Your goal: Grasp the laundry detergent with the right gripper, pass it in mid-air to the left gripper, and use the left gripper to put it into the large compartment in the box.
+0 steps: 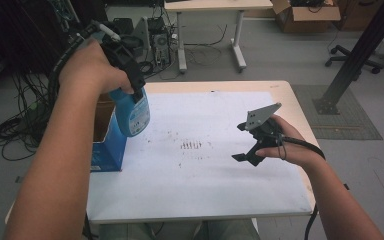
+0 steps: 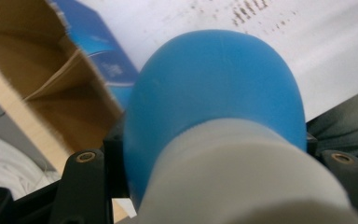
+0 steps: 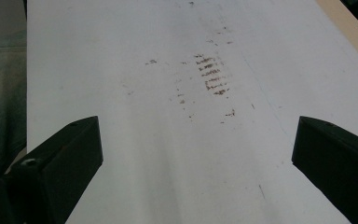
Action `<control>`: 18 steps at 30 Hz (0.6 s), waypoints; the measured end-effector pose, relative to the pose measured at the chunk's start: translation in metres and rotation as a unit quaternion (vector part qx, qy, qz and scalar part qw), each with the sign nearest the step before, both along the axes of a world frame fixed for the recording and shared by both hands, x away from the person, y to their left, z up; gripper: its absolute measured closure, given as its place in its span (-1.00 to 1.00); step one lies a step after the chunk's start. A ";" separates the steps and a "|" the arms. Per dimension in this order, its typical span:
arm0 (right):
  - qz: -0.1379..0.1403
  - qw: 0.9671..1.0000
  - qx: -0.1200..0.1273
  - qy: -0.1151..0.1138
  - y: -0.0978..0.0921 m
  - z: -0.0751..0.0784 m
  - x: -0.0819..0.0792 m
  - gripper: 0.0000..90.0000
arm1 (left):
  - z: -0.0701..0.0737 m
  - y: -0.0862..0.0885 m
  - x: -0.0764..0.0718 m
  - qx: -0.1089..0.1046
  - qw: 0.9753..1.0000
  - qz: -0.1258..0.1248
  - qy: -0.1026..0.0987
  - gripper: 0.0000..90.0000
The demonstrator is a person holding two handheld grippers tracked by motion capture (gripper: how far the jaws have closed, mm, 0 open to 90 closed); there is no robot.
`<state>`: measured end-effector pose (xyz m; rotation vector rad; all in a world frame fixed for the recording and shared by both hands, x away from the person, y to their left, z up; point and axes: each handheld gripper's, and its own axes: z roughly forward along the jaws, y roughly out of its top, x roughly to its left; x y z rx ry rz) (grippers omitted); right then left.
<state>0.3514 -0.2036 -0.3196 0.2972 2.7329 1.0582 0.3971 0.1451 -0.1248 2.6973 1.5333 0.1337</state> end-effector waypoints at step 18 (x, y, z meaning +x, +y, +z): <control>0.007 1.000 -0.013 0.004 0.003 0.000 0.005 -0.96 | 0.035 0.072 0.005 -0.011 0.990 0.137 -0.015 -0.13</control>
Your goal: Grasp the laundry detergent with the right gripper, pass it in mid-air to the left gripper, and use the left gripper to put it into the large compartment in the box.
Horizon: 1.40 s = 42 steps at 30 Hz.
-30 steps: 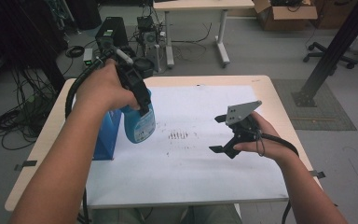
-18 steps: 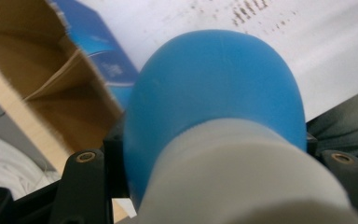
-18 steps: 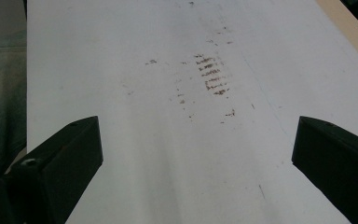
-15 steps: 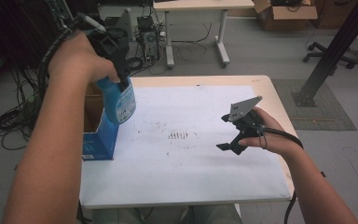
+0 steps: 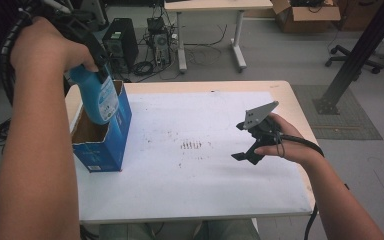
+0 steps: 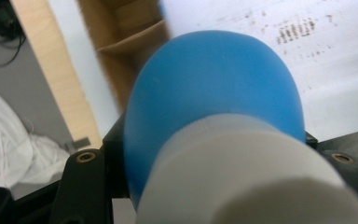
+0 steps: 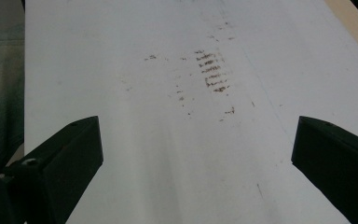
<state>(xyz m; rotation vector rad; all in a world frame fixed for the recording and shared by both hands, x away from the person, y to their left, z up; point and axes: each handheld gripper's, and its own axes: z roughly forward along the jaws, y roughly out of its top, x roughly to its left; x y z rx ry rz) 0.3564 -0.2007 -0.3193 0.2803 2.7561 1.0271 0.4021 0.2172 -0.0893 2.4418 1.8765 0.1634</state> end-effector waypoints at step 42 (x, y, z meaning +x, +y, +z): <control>0.004 0.999 -0.047 0.018 -0.003 0.011 0.000 -0.95 | -0.073 0.052 0.017 -0.014 0.994 0.107 0.019 -0.13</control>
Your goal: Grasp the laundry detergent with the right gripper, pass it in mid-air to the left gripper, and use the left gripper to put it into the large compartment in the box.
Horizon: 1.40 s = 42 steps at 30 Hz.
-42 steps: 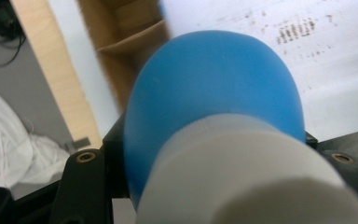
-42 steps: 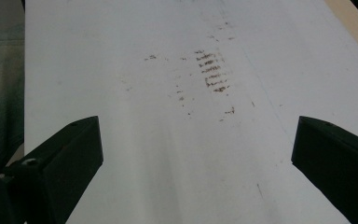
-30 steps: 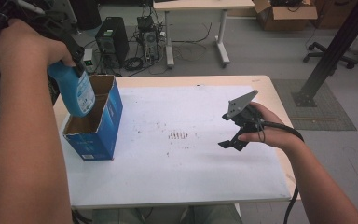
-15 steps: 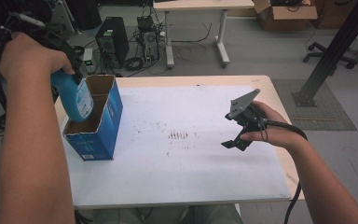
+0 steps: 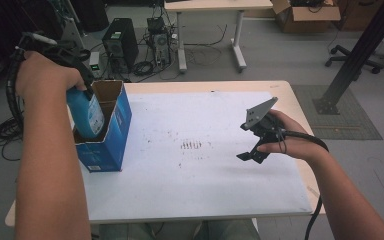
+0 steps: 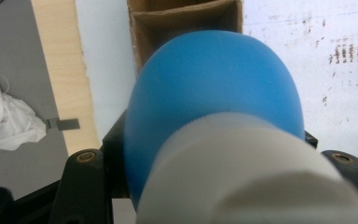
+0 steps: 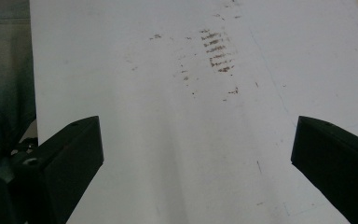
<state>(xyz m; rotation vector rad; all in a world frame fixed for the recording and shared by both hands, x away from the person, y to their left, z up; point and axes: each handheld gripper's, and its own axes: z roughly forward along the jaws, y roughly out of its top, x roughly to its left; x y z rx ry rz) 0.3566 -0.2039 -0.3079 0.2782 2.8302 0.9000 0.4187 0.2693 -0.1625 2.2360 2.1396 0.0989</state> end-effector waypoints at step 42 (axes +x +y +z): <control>0.007 1.000 0.003 0.011 0.002 -0.012 -0.004 -0.95 | -0.105 0.004 0.010 -0.006 0.999 0.021 0.035 -0.13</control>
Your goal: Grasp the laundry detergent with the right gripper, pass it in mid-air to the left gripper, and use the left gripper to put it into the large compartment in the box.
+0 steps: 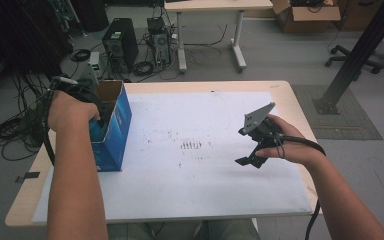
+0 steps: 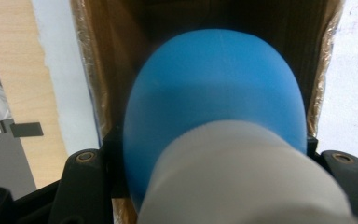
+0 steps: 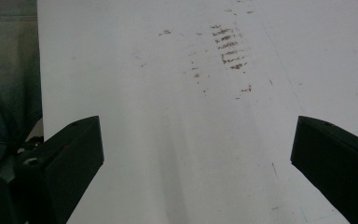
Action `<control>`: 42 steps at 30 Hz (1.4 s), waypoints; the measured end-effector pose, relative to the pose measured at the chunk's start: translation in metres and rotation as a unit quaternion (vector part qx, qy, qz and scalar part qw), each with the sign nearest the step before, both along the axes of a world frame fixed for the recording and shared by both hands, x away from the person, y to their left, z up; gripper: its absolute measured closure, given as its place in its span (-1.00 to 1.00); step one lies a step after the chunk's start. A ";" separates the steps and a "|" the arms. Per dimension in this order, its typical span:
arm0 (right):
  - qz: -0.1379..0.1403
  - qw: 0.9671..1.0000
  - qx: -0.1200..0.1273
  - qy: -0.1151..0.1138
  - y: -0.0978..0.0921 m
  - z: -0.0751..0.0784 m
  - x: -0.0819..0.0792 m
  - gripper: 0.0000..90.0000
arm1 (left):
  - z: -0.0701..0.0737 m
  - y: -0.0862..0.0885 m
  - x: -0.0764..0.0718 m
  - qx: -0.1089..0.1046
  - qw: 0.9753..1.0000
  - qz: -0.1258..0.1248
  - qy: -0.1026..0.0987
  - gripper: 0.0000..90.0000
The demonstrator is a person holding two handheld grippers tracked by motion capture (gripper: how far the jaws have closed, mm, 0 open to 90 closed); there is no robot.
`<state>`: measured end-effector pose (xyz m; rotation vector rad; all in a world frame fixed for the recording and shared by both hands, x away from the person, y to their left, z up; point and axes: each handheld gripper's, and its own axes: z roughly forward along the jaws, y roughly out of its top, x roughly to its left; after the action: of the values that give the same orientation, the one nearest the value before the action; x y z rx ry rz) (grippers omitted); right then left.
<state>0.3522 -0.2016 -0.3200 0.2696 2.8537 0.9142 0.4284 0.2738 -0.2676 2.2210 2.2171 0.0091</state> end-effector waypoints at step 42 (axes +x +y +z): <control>-0.001 1.000 0.005 0.004 -0.003 -0.003 -0.002 -0.95 | -0.031 0.003 0.001 0.003 1.000 -0.007 0.017 -0.14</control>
<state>0.3501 -0.2049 -0.3231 0.2769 2.8570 0.9284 0.4290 0.2764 -0.2988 2.2563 2.2205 -0.0230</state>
